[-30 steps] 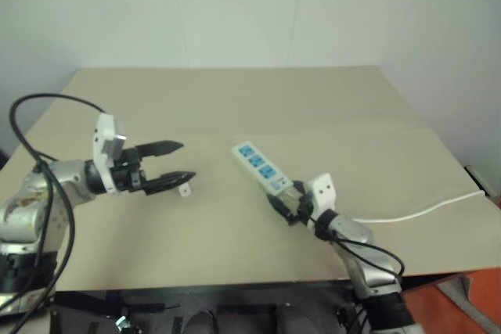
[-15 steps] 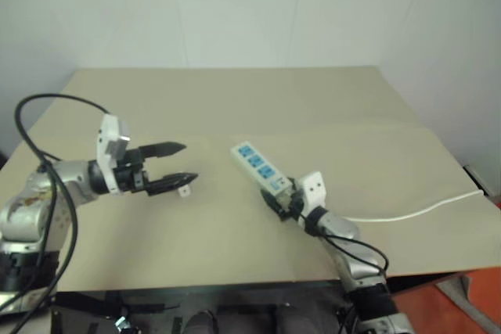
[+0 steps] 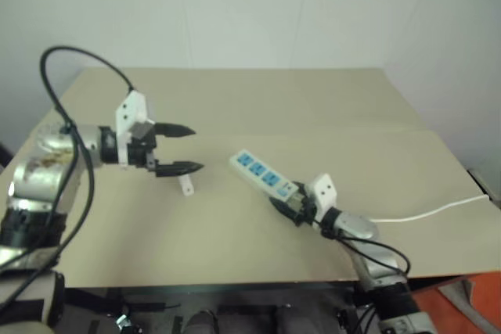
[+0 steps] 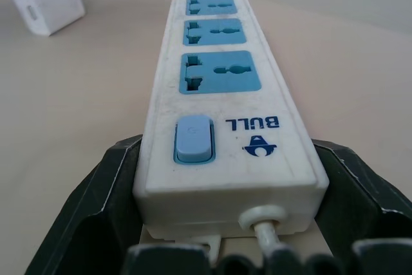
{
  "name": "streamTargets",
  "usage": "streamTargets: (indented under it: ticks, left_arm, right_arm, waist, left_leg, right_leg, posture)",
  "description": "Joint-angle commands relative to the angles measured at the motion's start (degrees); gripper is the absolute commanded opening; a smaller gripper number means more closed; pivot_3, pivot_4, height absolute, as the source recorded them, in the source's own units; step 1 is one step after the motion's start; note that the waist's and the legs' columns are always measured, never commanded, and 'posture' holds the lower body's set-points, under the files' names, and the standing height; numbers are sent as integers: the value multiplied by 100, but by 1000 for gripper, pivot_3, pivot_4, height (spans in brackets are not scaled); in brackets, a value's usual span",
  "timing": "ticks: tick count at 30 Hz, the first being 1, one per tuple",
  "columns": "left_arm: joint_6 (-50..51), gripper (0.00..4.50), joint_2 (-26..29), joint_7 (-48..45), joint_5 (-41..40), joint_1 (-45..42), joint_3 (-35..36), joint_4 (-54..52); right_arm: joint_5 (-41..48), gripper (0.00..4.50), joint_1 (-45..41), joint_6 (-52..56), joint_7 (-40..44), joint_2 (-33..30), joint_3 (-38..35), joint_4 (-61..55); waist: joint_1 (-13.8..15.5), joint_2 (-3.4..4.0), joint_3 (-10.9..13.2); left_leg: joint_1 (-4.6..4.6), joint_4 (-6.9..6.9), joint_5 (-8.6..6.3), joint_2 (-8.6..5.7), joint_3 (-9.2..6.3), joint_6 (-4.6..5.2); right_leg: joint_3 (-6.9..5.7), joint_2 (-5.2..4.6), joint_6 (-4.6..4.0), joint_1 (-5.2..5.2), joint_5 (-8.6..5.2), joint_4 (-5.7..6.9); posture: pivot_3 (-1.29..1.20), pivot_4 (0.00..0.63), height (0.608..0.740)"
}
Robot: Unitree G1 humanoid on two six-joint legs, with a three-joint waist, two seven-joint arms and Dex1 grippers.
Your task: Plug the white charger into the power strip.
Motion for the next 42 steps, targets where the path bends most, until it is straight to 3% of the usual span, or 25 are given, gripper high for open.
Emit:
streamTargets:
  ticks: [1,8,12,15,18,22,29,42]
  left_arm:
    - [-1270,4500,481,-924,64,-1044,-1303,713]
    - [-4021,4500,653,-937,38,-3327,-4964,2405]
    - [-5525,4500,245,-937,225,-4461,-6992,3261]
    - [-6131,4500,-53,-937,-15,-4943,-8025,3523]
    - [-6780,4500,-367,-937,-2,-5148,-8574,3911]
    - [-7597,4500,-793,-937,437,-5144,-8802,4653]
    - [-8264,4500,-1030,-937,776,-4917,-8656,5195]
    - [-8599,4500,-1505,-937,2444,-4190,-7060,5923]
  right_arm:
    - [344,3432,178,355,946,-587,27,-271]
    - [512,3432,122,660,1509,-1037,117,-381]
    - [473,3432,127,699,1471,-994,164,-404]
    - [441,3432,162,720,1415,-924,228,-444]
    - [379,3432,196,699,1363,-875,306,-477]
    - [334,3432,214,737,1298,-791,357,-525]
    - [254,3432,264,785,1158,-687,366,-594]
    - [99,3432,275,783,943,-510,359,-539]
  waist:
    - [12,0,0]
    - [9,-2,0]
    - [8,-3,0]
    - [2,-3,0]
    - [-16,-3,0]
    - [-40,-5,0]
    - [-48,-8,-1]
    - [-55,-20,-9]
  left_leg:
    - [-3,0,0,0,-1,0]
    - [-10,9,-1,0,-1,2]
    - [-24,27,-1,-1,-3,2]
    - [-33,34,-1,-1,-3,2]
    - [-36,35,-1,0,-5,3]
    - [-35,39,-1,0,-6,4]
    - [-34,42,-1,0,-9,4]
    - [-21,51,-1,1,-11,5]
  right_leg:
    - [0,1,0,-2,-1,-1]
    - [3,1,6,-5,-5,3]
    - [6,3,8,-10,-4,7]
    - [7,4,11,-16,-2,6]
    - [7,4,11,-19,-2,7]
    - [8,6,11,-20,-2,14]
    - [9,7,11,-17,-2,17]
    - [13,14,6,-14,-5,45]
  posture:
    - [0,150,740]
    - [0,150,740]
    - [0,150,740]
    - [0,150,740]
    - [0,150,740]
    - [0,150,740]
    - [0,150,740]
    - [0,150,740]
